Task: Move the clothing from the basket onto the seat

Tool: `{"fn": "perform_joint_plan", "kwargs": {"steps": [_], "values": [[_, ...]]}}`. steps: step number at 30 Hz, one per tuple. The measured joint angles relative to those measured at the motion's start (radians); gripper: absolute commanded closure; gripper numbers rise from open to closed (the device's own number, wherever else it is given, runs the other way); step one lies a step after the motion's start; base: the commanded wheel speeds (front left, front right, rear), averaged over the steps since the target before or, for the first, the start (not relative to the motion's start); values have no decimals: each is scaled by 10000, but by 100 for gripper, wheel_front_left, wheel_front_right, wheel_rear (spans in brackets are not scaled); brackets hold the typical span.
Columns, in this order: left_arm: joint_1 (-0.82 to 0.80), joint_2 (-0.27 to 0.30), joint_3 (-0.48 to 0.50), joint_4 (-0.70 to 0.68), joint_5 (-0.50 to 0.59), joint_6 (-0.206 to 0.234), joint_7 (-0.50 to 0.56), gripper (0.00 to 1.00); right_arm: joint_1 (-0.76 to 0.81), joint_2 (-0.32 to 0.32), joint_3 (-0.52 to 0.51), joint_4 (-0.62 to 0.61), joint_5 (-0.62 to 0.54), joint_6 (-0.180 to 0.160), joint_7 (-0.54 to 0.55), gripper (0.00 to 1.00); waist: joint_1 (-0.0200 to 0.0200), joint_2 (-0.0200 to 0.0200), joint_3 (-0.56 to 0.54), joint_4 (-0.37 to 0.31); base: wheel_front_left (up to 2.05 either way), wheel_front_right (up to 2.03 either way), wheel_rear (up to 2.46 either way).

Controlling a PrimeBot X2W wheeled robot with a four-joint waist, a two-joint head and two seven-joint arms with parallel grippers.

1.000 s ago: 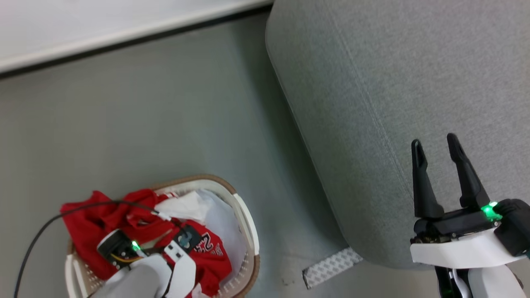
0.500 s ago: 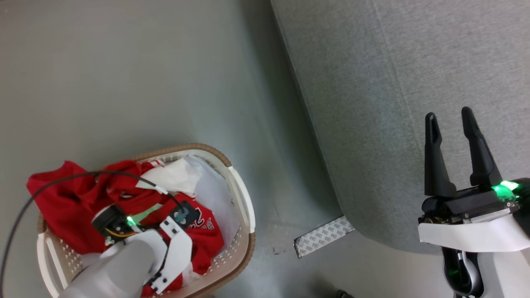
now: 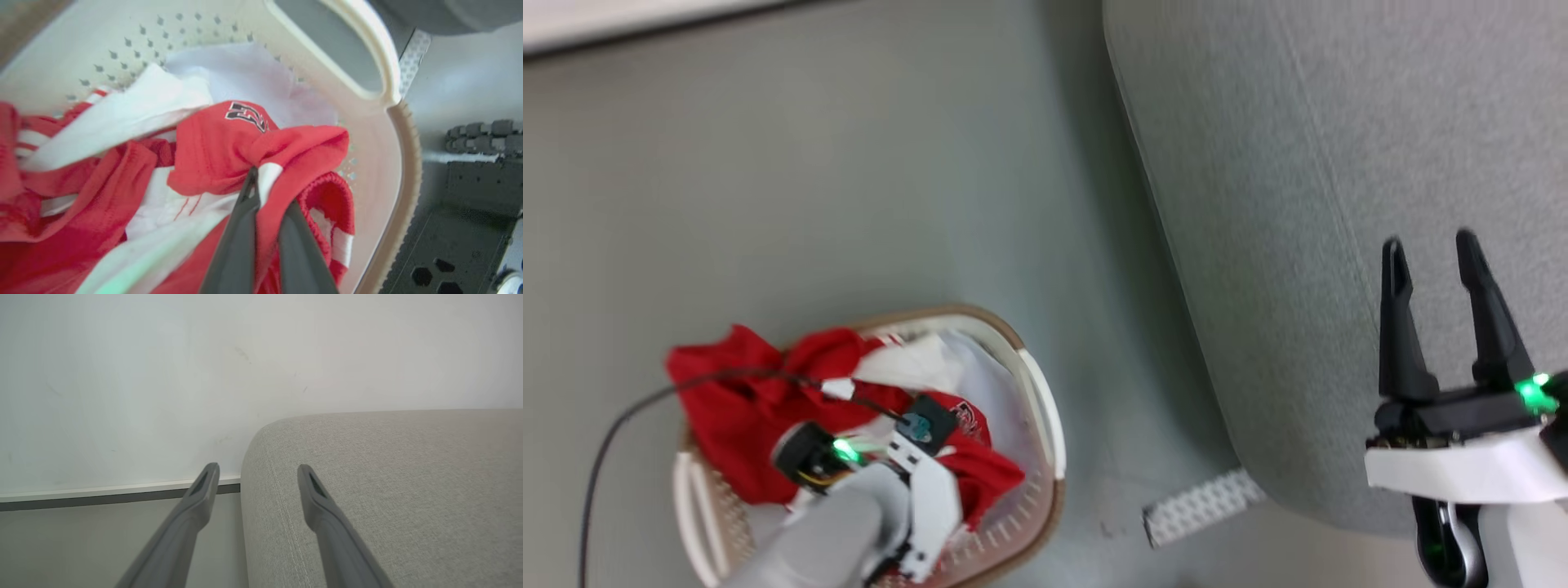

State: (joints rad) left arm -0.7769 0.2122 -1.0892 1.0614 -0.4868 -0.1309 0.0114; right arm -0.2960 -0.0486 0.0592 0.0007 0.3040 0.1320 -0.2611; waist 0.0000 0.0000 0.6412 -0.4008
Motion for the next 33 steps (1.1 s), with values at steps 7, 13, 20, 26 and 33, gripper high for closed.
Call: {"fn": "perform_joint_plan", "kwargs": {"steps": [7,13,20,26,33], "values": [[529,-953,451,-117,-531,178,-1793,100,821,12,-401,157,-451,-2,0,0,-1,0,-1566,610,0,0,0],[979,-1363,644,-859,-784,550,-2523,100,1592,4,-658,174,-892,-2,0,0,-1,0,-3044,1328,0,0,0],[1732,-1396,1200,-2585,-794,1452,-2742,100,2249,-253,-746,219,-1262,-2,0,0,-2,0,-4620,2310,0,0,0],[2868,-855,2105,-4861,-667,2253,-2754,100,2708,-418,-696,349,-1352,-2,0,0,-3,0,-5743,3108,0,0,0],[3952,148,2755,-6916,-109,2734,-2755,100,2888,-1018,201,362,-1352,-2,0,0,-4,0,-6566,3811,0,0,0]]}}
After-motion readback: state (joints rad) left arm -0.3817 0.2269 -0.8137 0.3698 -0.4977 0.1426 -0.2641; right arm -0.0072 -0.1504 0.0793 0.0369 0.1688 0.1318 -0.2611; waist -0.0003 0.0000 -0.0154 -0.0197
